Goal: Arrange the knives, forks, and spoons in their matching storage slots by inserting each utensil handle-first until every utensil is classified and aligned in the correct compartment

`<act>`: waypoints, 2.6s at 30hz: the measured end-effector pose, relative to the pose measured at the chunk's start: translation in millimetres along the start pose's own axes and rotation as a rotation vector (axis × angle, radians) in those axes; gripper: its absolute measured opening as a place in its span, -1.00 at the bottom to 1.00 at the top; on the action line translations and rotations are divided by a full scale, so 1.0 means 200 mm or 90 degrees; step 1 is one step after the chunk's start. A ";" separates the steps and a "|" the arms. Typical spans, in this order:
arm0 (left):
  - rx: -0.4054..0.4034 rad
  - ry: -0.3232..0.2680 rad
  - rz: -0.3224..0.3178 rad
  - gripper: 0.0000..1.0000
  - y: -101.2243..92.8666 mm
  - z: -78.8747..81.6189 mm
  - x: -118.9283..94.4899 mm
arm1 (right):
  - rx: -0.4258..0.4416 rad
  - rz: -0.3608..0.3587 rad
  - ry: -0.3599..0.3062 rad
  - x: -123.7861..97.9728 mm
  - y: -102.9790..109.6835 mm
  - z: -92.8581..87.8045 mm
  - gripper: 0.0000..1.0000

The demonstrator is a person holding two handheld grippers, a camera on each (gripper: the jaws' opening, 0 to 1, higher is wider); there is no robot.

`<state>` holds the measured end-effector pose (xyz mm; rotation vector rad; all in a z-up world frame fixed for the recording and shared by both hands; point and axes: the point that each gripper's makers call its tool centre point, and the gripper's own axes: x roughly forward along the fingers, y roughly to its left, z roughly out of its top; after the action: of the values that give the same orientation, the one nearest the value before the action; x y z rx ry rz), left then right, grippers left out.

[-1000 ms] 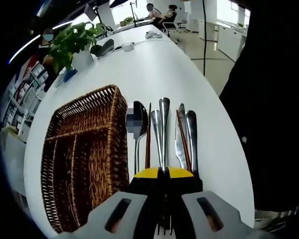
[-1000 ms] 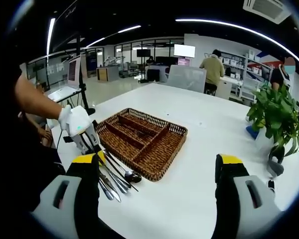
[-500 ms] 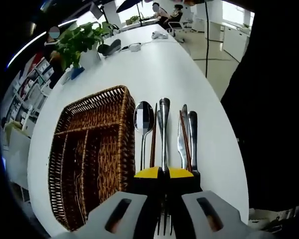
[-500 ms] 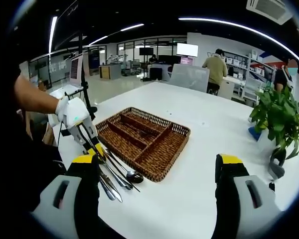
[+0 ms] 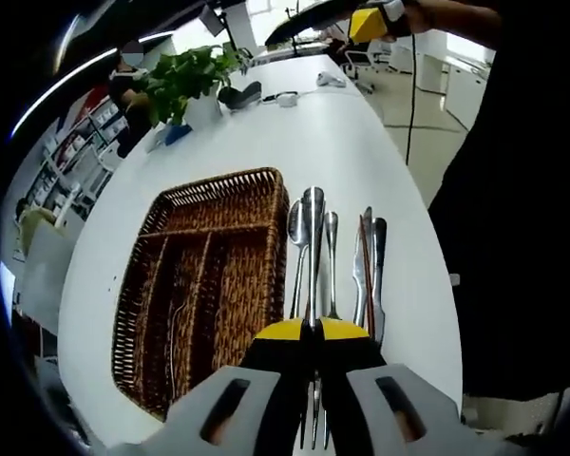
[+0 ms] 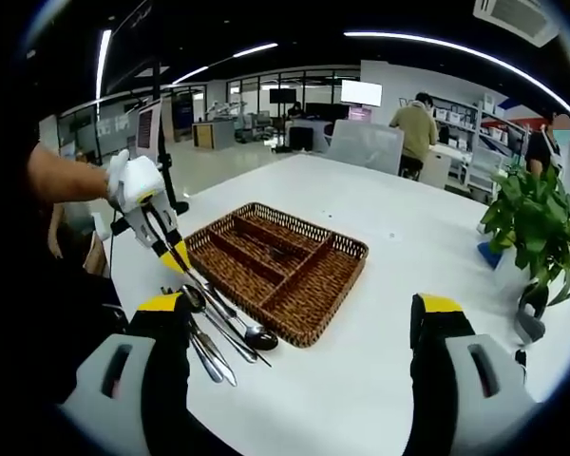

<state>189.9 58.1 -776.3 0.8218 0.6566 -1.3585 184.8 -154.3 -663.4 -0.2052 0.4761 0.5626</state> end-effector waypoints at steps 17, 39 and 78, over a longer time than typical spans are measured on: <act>0.045 -0.009 0.011 -0.98 0.07 0.12 -0.17 | -0.003 -0.010 0.007 0.03 -0.03 0.01 1.00; 0.063 0.011 0.033 -0.97 0.25 0.08 -0.17 | 0.023 0.005 0.010 0.05 -0.02 0.02 1.00; 0.075 -0.015 0.110 -0.97 0.86 0.10 -0.23 | 0.012 -0.005 0.013 0.04 -0.07 0.02 1.00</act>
<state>354.6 72.0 -704.9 0.9343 0.4796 -1.2568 200.6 -159.6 -662.7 -0.1955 0.5001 0.5493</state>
